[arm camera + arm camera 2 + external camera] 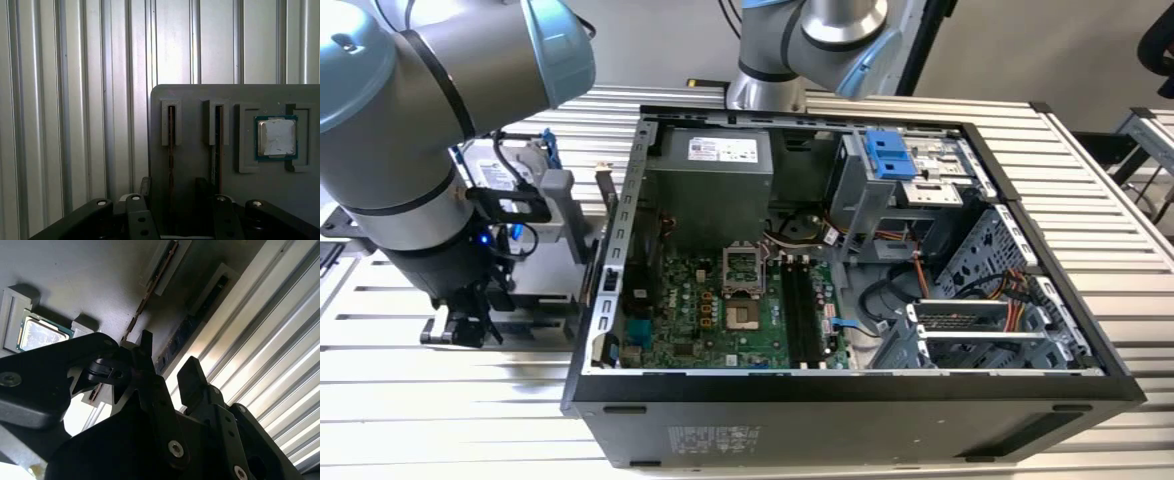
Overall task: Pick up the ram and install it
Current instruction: 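Pick up the ram and move it above insertion slot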
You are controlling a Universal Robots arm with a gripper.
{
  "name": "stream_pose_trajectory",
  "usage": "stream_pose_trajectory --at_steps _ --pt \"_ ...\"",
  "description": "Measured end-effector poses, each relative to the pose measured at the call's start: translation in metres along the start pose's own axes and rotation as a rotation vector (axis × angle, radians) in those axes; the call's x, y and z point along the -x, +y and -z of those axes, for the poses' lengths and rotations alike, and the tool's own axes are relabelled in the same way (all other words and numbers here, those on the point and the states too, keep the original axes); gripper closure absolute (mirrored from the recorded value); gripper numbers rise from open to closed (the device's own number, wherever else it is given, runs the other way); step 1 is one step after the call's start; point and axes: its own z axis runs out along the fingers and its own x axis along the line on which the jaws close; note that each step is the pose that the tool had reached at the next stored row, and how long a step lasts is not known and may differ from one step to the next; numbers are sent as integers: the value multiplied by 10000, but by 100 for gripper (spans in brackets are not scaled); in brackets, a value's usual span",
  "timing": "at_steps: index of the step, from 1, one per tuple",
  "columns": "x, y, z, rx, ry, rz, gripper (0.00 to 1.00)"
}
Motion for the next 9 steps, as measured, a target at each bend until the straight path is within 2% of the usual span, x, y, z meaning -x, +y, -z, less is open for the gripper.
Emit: stream_pose_trajectory --at_steps 5,6,9 --pt "0 0 -1 0 0 0 0" --pt "0 0 -1 0 0 0 100" --pt "0 0 -1 1 0 0 100"
